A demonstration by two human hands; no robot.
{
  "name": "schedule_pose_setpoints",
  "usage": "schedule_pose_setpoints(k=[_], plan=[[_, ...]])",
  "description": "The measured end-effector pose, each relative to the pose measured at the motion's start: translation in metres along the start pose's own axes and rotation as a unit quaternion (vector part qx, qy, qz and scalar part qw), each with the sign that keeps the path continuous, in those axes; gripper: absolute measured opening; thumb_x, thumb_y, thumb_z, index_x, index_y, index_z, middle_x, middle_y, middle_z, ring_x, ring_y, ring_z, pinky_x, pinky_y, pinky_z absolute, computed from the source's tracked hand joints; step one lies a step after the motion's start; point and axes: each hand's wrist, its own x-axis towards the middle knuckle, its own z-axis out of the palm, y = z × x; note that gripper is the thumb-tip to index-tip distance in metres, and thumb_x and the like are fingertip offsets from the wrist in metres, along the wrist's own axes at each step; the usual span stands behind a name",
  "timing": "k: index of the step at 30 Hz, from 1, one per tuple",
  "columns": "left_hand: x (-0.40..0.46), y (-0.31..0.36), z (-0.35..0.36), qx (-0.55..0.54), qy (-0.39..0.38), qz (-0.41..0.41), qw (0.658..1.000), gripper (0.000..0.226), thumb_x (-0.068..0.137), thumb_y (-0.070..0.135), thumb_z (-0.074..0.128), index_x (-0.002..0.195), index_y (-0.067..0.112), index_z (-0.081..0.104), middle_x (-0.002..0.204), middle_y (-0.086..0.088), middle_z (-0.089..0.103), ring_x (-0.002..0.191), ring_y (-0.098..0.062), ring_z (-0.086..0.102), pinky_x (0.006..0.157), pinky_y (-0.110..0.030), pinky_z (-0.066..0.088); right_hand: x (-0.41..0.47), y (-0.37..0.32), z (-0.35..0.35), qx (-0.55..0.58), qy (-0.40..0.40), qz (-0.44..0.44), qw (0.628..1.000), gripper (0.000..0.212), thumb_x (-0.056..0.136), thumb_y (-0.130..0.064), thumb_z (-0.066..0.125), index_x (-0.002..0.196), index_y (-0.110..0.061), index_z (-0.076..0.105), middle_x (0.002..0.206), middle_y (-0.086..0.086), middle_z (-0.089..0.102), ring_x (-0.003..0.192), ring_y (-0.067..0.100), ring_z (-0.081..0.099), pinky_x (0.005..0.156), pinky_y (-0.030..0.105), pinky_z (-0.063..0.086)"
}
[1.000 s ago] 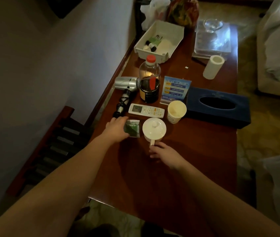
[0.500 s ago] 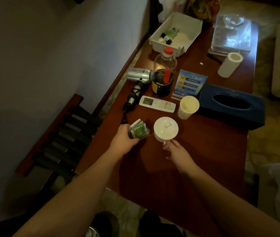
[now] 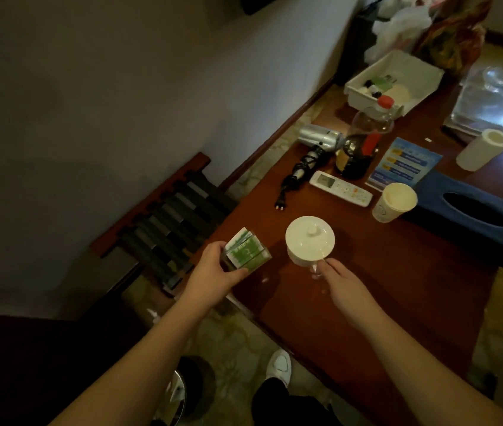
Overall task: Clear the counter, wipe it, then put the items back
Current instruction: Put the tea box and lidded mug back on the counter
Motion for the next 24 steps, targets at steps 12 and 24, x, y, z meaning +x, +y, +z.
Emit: schedule_pose_setpoints(k=[12,24], plan=[[-0.184,-0.089,-0.114,-0.058,0.16,-0.037,0.985,0.05,0.075,0.035,0.079,0.114,0.033,0.047,0.107,0.015,0.052,0.085,0.002,0.058,0.062,-0.012,0.046,-0.116,-0.037,0.121,-0.131,-0.173,-0.098,0.971,0.027,0.1,-0.043,0.035,0.102,-0.031,0.059,0.101,-0.006,0.063,0.091,0.01,0.059,0.072,0.026,0.044],[-0.416,-0.196,-0.179,-0.106,0.31,-0.115,0.938,0.051,0.075,0.036,0.078,0.114,0.039,0.046,0.111,0.017,0.056,0.091,0.01,0.057,0.063,-0.008,0.045,-0.259,-0.037,0.258,-0.22,-0.293,-0.174,0.914,0.03,0.099,-0.039,0.041,0.093,-0.024,0.067,0.091,-0.007,0.069,0.088,0.012,0.064,0.08,0.034,0.052]])
